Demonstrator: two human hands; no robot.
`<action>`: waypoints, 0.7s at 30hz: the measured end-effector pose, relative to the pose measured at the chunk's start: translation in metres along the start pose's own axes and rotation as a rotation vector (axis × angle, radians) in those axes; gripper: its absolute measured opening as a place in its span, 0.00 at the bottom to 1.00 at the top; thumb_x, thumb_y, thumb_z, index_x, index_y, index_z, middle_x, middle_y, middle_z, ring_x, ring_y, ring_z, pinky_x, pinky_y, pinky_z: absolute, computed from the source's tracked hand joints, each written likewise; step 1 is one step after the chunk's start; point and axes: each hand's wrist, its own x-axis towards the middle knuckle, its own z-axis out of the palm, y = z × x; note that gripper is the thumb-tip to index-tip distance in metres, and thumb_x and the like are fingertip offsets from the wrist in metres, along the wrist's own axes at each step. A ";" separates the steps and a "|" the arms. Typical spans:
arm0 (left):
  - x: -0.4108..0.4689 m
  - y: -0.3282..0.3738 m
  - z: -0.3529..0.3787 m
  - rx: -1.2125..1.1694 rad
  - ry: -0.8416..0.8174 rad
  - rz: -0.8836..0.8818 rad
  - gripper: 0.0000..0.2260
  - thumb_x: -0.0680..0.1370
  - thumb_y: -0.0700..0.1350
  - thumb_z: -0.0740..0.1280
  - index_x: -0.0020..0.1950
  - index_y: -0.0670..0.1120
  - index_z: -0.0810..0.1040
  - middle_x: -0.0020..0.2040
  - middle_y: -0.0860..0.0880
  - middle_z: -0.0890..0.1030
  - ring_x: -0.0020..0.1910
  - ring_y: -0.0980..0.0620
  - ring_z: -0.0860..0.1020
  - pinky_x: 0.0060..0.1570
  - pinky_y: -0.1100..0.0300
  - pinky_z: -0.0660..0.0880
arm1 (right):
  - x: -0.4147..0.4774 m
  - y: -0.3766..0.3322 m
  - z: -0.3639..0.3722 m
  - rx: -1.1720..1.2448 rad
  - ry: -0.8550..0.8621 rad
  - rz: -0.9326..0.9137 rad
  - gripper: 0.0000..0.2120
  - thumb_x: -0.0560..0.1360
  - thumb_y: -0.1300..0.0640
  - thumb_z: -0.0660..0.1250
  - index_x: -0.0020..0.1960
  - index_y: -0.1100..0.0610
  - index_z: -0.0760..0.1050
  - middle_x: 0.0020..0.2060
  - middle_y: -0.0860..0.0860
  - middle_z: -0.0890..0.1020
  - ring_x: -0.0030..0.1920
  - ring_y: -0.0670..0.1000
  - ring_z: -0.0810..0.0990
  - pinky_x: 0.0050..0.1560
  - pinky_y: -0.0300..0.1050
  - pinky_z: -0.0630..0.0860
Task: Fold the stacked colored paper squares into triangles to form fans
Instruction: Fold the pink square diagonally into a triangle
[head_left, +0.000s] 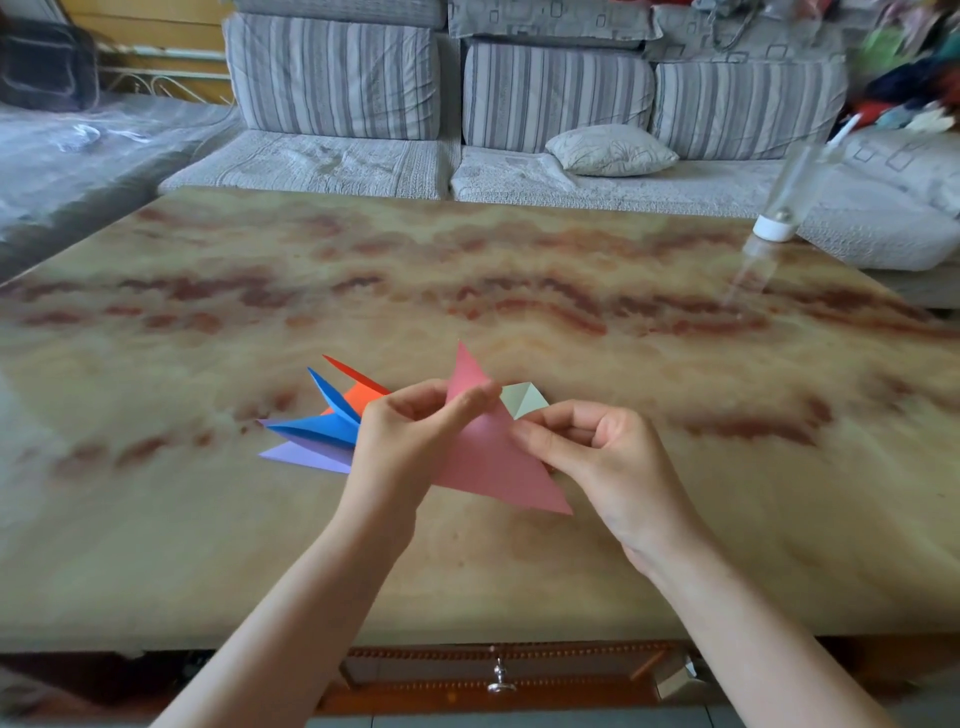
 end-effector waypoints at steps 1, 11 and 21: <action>0.000 0.001 -0.001 0.005 -0.004 -0.001 0.06 0.71 0.47 0.73 0.37 0.46 0.84 0.33 0.50 0.82 0.32 0.55 0.75 0.33 0.67 0.69 | 0.000 0.000 0.000 -0.005 0.002 0.000 0.04 0.71 0.61 0.72 0.41 0.62 0.83 0.35 0.57 0.85 0.33 0.48 0.80 0.35 0.36 0.74; 0.010 0.009 -0.012 -0.067 0.081 0.060 0.03 0.69 0.46 0.74 0.38 0.48 0.84 0.37 0.55 0.84 0.41 0.54 0.78 0.49 0.61 0.73 | -0.005 -0.001 -0.003 -0.076 0.000 -0.007 0.03 0.71 0.58 0.73 0.38 0.57 0.83 0.35 0.54 0.85 0.36 0.47 0.81 0.40 0.40 0.74; 0.019 0.016 -0.025 -0.071 0.155 0.114 0.02 0.71 0.46 0.72 0.40 0.48 0.82 0.32 0.56 0.82 0.36 0.61 0.79 0.39 0.68 0.75 | -0.003 0.001 -0.008 -0.032 0.007 0.033 0.03 0.71 0.61 0.72 0.41 0.61 0.83 0.37 0.56 0.85 0.36 0.48 0.81 0.41 0.37 0.75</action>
